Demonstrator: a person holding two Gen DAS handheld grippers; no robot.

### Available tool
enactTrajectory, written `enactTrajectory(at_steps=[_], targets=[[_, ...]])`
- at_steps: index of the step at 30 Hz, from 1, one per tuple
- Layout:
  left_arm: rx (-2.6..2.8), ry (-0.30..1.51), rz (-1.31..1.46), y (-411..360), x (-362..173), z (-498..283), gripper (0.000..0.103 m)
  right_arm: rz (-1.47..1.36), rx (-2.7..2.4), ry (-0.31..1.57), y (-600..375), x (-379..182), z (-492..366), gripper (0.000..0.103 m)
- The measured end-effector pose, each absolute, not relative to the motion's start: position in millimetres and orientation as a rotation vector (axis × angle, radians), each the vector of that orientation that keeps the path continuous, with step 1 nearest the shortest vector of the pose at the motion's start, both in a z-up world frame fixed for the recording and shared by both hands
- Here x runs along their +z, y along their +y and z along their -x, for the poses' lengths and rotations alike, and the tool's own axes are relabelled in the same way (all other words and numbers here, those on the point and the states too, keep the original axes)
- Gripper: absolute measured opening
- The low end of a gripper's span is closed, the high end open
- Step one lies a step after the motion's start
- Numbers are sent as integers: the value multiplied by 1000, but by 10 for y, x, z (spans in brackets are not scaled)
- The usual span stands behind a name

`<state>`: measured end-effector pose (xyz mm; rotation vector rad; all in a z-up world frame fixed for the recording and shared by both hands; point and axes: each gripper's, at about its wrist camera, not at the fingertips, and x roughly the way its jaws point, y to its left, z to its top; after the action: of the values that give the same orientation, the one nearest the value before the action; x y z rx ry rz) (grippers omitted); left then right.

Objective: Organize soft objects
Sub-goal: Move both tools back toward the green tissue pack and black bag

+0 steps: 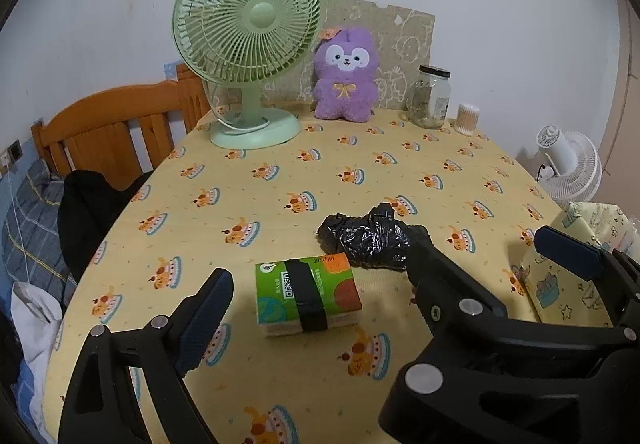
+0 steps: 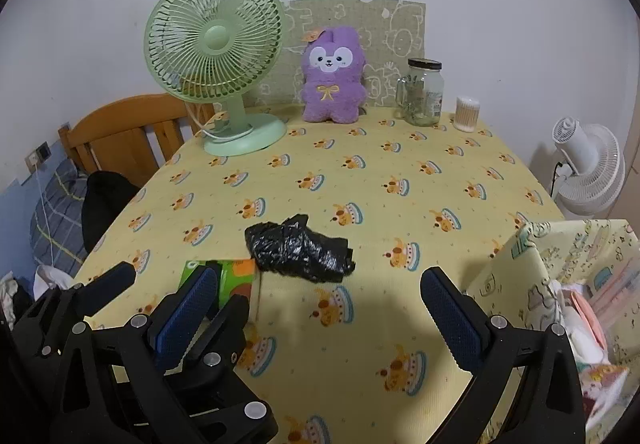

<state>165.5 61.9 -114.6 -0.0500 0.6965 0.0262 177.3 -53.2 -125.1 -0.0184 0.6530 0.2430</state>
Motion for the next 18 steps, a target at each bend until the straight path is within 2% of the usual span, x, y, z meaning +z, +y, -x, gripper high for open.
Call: enactTrajectory(at_steps=[12,18], targets=[[66,767,74,619,-1387,-1883,92,15,242,716,-533,-1474,-2054,103],[82,832,98,665,-1535,-1995,85,6,224,763,-500,-1609,-2161,103]])
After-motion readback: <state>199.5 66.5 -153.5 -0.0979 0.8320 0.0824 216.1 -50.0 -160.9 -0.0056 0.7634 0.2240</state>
